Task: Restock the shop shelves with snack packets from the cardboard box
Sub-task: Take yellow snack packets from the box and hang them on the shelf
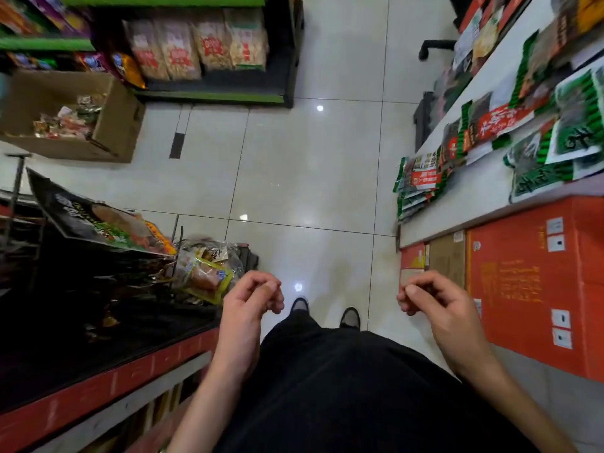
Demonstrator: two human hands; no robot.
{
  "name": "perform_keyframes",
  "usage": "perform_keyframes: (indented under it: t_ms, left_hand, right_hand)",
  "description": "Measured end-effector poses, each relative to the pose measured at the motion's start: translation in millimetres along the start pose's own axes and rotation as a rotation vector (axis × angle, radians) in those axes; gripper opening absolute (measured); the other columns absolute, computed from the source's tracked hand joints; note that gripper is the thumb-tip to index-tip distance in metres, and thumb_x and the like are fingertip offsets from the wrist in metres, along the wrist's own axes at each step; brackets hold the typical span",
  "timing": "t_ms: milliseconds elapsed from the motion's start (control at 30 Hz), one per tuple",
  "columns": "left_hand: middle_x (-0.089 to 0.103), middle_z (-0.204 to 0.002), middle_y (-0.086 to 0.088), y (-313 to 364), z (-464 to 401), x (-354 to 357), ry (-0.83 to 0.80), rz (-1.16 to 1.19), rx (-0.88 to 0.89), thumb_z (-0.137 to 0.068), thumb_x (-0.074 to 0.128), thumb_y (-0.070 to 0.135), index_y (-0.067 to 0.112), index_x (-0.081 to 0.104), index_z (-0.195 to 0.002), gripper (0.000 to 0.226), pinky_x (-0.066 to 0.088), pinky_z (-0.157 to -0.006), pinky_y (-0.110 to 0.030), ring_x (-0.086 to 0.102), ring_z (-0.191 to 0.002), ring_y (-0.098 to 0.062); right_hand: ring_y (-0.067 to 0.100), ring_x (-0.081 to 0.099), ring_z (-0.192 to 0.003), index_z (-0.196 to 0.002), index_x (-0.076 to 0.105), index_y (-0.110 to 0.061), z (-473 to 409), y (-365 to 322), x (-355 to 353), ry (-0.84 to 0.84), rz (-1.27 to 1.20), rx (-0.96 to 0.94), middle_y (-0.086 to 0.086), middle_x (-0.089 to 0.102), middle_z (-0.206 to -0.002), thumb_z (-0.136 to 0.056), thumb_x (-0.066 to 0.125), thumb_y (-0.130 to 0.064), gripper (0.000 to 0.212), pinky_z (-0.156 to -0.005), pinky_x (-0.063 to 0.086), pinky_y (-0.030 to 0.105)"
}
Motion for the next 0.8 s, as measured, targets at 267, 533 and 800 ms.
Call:
perform_keyframes:
  t_ms: [267,533,800]
  left_hand:
    - [0.056,-0.065,-0.007,10,-22,-7,0.042,0.024,-0.033,-0.072,0.067,0.034,0.019,0.067,-0.071,0.015,0.043,-0.065,-0.033,0.052,-0.064,-0.019]
    - [0.057,-0.063,-0.006,63,-134,-20,0.052,0.080,-0.043,-0.070,0.067,0.030,0.024,0.066,-0.065,0.008,0.041,-0.063,-0.030,0.051,-0.061,-0.019]
    - [0.058,-0.062,0.001,147,-258,-37,0.005,0.106,0.092,-0.072,0.065,0.032,0.027,0.067,-0.068,0.007,0.045,-0.057,-0.020,0.052,-0.058,-0.014]
  right_hand:
    - [0.015,0.064,-0.070,-0.085,0.070,-0.024,-63,-33,35,-0.149,0.030,-0.026,0.006,0.070,-0.079,-0.095,0.059,-0.001,0.028,-0.066,0.054,0.022]
    - [0.019,0.065,-0.071,-0.082,0.071,-0.022,-152,-77,82,-0.125,0.124,0.000,0.007,0.070,-0.080,-0.094,0.060,-0.003,0.025,-0.065,0.054,0.022]
    - [0.018,0.066,-0.071,-0.081,0.071,-0.029,-235,-142,123,-0.121,0.186,-0.058,0.006,0.071,-0.080,-0.095,0.059,-0.004,0.031,-0.068,0.056,0.024]
Point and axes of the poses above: each hand's wrist, its own z-axis away from the middle knuckle, its own x-axis out of the palm, y = z × x, the point moved 6 cm from there along -z, towards the middle knuckle
